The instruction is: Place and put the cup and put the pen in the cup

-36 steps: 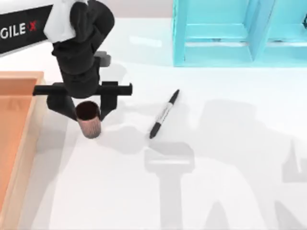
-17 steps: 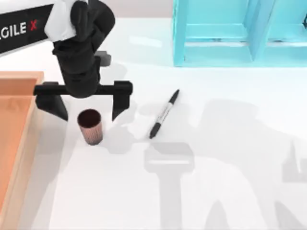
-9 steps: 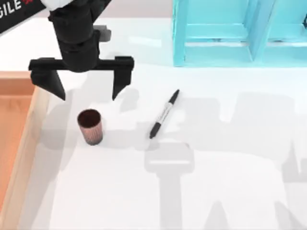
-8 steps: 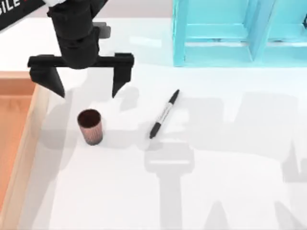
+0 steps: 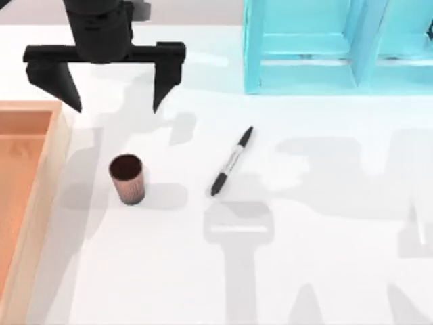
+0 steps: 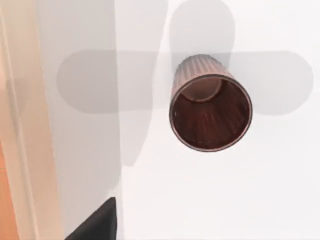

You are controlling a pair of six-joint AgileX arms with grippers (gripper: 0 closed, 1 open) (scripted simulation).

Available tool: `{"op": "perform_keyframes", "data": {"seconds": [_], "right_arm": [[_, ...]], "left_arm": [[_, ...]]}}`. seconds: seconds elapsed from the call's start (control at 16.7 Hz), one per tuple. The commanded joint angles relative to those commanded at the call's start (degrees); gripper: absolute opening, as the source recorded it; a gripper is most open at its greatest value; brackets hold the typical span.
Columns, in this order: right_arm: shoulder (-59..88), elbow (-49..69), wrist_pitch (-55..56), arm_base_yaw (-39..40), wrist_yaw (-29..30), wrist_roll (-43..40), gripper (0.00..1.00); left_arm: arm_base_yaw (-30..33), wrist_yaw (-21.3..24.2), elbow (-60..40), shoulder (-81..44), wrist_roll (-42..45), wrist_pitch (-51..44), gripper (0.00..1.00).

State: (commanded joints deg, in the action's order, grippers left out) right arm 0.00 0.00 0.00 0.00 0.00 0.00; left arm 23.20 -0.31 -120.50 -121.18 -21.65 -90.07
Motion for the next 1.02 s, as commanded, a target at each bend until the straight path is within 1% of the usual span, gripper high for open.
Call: {"op": "perform_keyframes", "data": {"seconds": [0.24, 0.42, 0.66, 0.72, 1.02], "right_arm": [[0.0, 0.0, 0.0, 0.0, 0.0, 0.0, 1.00], [0.0, 0.0, 0.0, 0.0, 0.0, 0.0, 1.00], [0.0, 0.0, 0.0, 0.0, 0.0, 0.0, 1.00], [0.0, 0.0, 0.0, 0.0, 0.0, 0.0, 1.00], [0.0, 0.0, 0.0, 0.0, 0.0, 0.0, 1.00]], "left_arm": [[0.1, 0.0, -7.8, -0.3, 0.0, -7.3, 1.00], [-0.1, 0.0, -9.6, 0.0, 0.1, -9.0, 1.00], [0.0, -0.1, -9.6, -0.1, 0.2, -8.8, 1.00], [0.7, -0.8, -10.1, -0.8, 0.6, -8.0, 1.00], [9.1, -5.6, -12.7, -11.3, 3.7, 0.0, 1.00]]}}
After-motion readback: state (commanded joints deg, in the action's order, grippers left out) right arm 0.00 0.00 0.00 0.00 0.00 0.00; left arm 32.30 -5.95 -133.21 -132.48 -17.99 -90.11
